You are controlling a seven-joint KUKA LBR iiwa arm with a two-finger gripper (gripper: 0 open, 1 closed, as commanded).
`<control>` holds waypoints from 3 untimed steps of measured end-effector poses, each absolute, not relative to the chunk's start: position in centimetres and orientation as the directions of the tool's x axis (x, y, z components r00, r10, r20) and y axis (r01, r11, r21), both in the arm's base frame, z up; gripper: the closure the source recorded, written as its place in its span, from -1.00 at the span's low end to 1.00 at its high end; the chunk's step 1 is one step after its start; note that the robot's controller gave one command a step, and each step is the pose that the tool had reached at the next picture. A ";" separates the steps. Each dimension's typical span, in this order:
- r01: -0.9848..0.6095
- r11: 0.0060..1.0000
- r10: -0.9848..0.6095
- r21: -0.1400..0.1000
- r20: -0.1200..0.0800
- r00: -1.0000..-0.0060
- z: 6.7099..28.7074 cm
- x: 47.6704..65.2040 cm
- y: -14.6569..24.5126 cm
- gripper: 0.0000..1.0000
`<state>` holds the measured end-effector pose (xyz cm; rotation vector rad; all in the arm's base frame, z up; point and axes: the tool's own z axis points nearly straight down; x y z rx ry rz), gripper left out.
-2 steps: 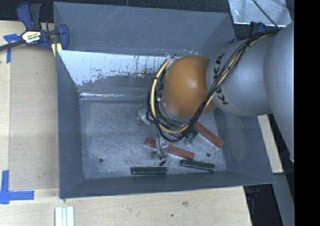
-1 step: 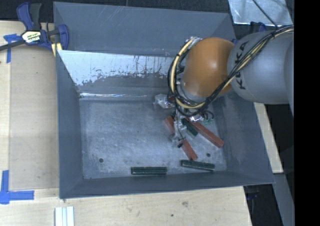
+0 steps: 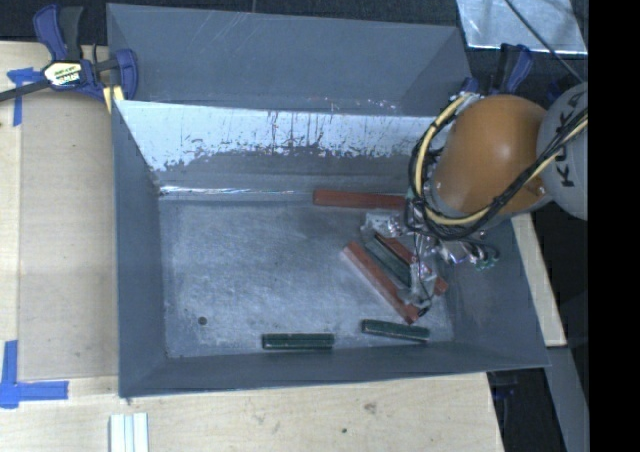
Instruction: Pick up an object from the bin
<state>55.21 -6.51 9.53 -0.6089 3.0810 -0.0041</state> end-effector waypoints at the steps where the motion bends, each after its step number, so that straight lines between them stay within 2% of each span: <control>1: -0.217 0.976 -0.217 -0.001 0.003 -0.976 7.3 62.5 -3.3 -1.00; 2: -0.074 0.997 -0.074 -0.003 0.000 -0.997 10.4 55.3 -9.0 -1.00; 3: -0.094 0.996 -0.094 0.000 -0.001 -0.996 6.9 58.2 -11.2 -1.00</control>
Offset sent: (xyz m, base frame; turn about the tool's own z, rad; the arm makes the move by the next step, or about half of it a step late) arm 0.0722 0.0338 -0.0253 0.1719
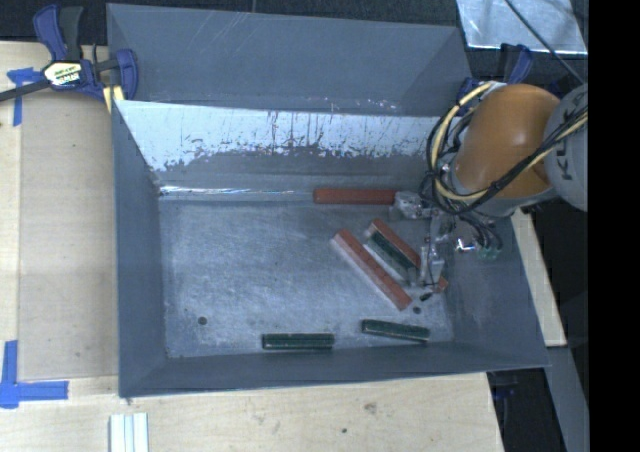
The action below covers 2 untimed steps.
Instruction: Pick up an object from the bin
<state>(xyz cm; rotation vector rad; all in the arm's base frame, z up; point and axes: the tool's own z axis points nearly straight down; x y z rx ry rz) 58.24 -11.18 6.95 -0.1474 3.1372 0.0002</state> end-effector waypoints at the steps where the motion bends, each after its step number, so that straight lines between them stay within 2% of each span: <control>1: -0.064 0.998 -0.064 -0.001 -0.005 -0.998 7.2 56.0 -8.7 -1.00; 2: -0.061 0.998 -0.061 0.000 0.009 -0.998 7.5 55.9 -8.9 1.00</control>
Offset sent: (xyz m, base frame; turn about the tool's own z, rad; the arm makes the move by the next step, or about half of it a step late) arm -0.0236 0.0240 0.0005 0.0306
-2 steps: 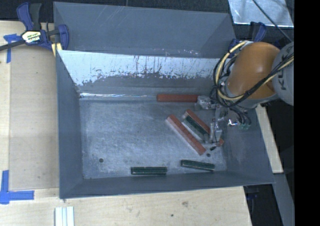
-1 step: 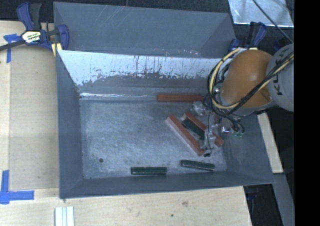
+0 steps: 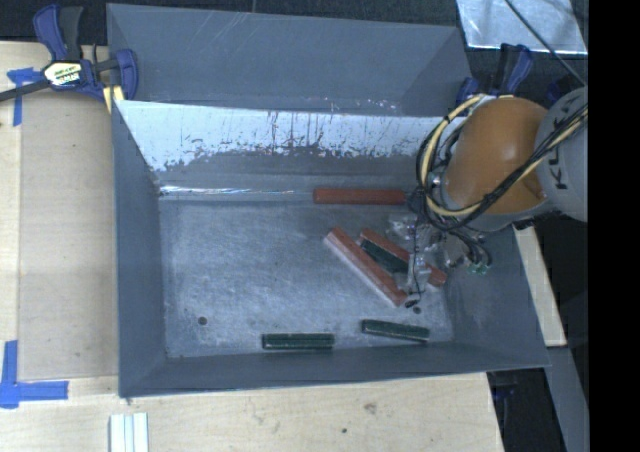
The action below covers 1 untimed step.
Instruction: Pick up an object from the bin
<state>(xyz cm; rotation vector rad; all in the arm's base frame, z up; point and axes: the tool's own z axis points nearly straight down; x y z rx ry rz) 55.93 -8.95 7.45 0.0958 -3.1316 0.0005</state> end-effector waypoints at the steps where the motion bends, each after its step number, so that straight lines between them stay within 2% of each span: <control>1: -0.407 0.913 -0.407 -0.007 -0.009 -0.913 26.8 57.6 -11.3 1.00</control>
Offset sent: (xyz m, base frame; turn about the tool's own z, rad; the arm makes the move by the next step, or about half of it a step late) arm 0.0144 -0.0225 0.1891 -0.3597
